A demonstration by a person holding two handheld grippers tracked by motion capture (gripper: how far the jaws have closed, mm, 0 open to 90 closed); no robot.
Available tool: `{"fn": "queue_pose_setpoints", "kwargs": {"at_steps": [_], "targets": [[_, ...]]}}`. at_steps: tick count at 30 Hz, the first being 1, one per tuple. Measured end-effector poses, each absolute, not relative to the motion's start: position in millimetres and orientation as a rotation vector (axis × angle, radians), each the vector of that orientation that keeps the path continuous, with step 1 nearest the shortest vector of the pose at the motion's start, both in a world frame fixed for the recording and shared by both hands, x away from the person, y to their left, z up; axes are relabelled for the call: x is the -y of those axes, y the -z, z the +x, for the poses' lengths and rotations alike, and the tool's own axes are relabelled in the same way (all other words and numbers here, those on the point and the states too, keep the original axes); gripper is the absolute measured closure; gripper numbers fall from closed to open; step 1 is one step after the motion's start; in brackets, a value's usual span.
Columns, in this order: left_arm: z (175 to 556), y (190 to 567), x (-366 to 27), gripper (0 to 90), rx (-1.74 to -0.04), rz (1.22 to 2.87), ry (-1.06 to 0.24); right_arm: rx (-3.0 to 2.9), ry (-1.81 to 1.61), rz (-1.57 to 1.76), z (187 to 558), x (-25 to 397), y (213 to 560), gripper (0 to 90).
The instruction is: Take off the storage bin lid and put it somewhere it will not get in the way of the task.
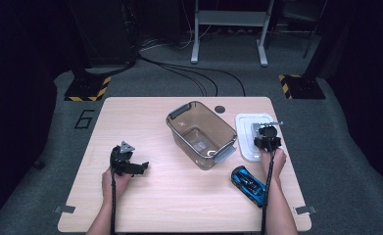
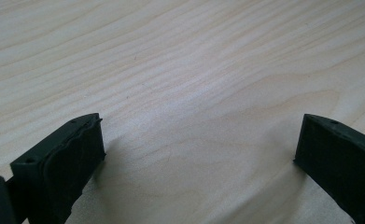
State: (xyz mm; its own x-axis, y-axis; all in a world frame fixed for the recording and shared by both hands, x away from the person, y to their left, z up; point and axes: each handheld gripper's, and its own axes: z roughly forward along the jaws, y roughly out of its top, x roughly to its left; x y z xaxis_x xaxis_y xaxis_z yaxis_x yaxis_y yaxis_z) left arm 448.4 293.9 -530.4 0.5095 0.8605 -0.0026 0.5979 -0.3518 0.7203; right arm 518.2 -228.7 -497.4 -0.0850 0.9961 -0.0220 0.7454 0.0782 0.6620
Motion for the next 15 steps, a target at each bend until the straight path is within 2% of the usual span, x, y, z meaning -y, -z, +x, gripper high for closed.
{"fn": "queue_pose_setpoints", "kwargs": {"at_steps": [8, 15], "targets": [[448, 530, -294, 1.1, -1.187, 2.080, -0.501, -2.004, -0.784, 1.683, 506, 238, 483, 28.2], [448, 530, -294, 1.1, -1.186, 2.081, -0.502, -2.099, -0.858, 1.550, 481, 238, 465, 14.4]]}}
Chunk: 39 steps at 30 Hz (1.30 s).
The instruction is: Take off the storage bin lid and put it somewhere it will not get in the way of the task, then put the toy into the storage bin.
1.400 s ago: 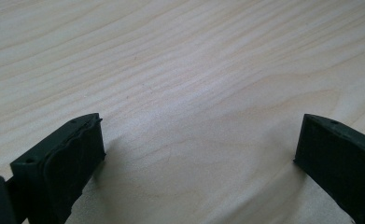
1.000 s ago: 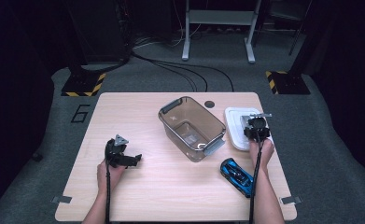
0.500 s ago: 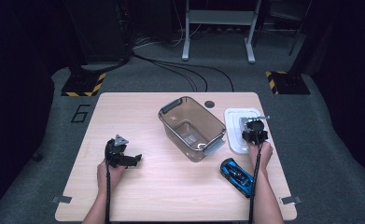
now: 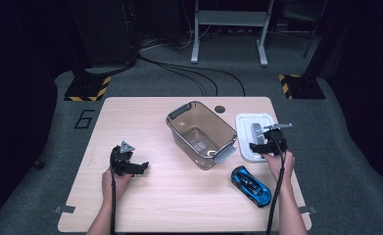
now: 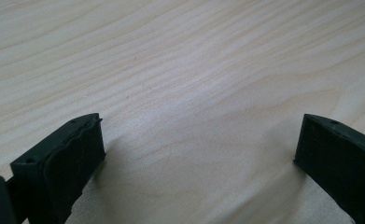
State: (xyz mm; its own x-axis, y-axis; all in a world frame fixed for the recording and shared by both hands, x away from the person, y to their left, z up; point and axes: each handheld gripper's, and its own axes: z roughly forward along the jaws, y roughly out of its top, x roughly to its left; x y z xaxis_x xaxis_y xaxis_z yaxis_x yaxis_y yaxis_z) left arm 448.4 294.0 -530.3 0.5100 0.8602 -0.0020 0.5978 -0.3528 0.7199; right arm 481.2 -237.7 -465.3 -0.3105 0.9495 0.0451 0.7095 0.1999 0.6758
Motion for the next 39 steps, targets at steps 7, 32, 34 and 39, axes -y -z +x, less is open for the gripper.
{"fn": "queue_pose_setpoints", "kwargs": {"at_steps": [7, 32, 34, 39], "targets": [[448, 530, -294, 1.1, -1.187, 2.080, -0.503, -2.173, -0.896, 1.499, 460, 236, 461, 2.4], [448, 530, -294, 1.2, -1.187, 2.080, -0.503, -2.473, -0.886, 1.261, 414, 192, 473, 0.0], [448, 530, -294, 1.2, -1.188, 2.079, -0.503, -2.502, -0.861, 1.245, 412, 185, 475, 0.0], [448, 530, -294, 1.2, -1.187, 2.079, -0.504, -2.568, -0.790, 1.222, 412, 172, 484, 0.0]]}}
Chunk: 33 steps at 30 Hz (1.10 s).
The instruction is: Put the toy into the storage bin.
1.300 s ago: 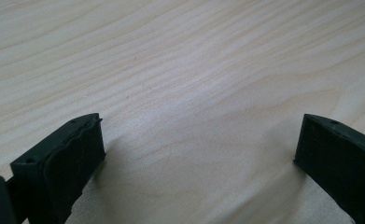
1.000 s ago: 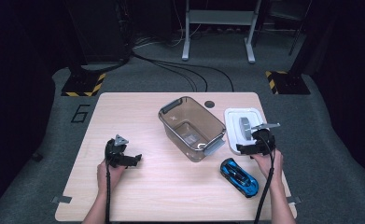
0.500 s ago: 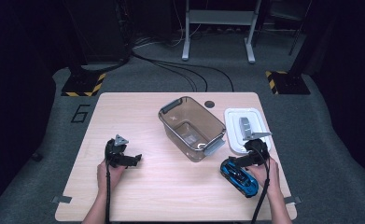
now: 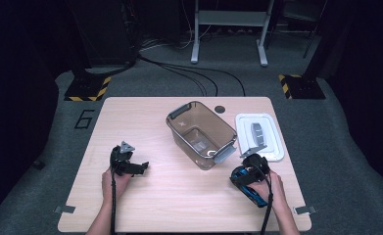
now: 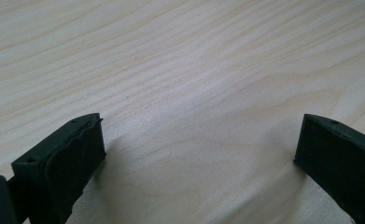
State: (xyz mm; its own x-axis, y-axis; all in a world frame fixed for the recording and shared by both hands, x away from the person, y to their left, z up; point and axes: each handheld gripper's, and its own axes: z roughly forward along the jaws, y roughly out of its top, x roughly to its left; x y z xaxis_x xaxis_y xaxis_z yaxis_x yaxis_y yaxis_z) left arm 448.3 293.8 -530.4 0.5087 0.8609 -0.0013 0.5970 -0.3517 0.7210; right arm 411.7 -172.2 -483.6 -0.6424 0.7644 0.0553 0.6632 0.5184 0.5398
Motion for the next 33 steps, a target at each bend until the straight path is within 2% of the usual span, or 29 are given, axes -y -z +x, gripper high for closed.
{"fn": "queue_pose_setpoints", "kwargs": {"at_steps": [11, 16, 23, 33], "targets": [[448, 530, -294, 1.3, -1.187, 2.079, -0.503, -2.588, -0.701, 1.285, 417, 157, 493, 0.5], [448, 530, -294, 1.3, -1.187, 2.079, -0.503, -2.588, -0.675, 1.285, 417, 155, 494, 14.1], [448, 530, -294, 1.3, -1.187, 2.079, -0.503, -2.582, -0.626, 1.273, 416, 154, 493, 22.0], [448, 530, -294, 1.3, -1.187, 2.079, -0.503, -2.600, -0.554, 1.251, 418, 151, 491, 23.5]]}}
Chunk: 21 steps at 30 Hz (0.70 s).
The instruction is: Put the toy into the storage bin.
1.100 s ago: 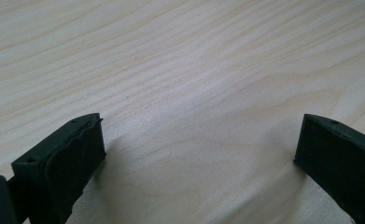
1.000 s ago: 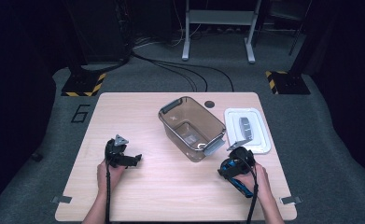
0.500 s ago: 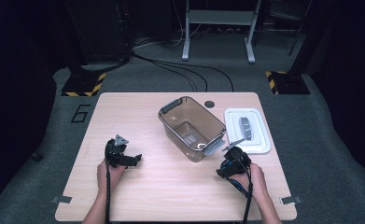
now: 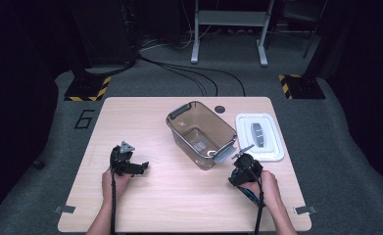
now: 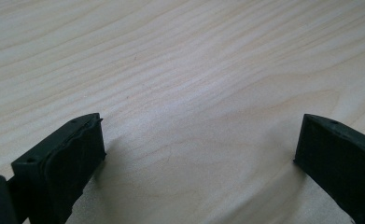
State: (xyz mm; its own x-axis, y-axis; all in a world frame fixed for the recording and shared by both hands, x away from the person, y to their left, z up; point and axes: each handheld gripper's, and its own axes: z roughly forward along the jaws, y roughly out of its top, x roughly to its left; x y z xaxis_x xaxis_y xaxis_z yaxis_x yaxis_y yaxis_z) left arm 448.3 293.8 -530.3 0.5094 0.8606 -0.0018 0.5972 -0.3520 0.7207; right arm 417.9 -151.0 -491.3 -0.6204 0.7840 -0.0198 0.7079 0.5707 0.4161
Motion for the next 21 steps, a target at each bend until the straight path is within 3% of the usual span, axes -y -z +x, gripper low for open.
{"fn": "queue_pose_setpoints", "kwargs": {"at_steps": [21], "targets": [[448, 530, -294, 1.3, -1.188, 2.080, -0.501, -2.542, -0.650, 1.264, 411, 162, 464, 24.0]]}}
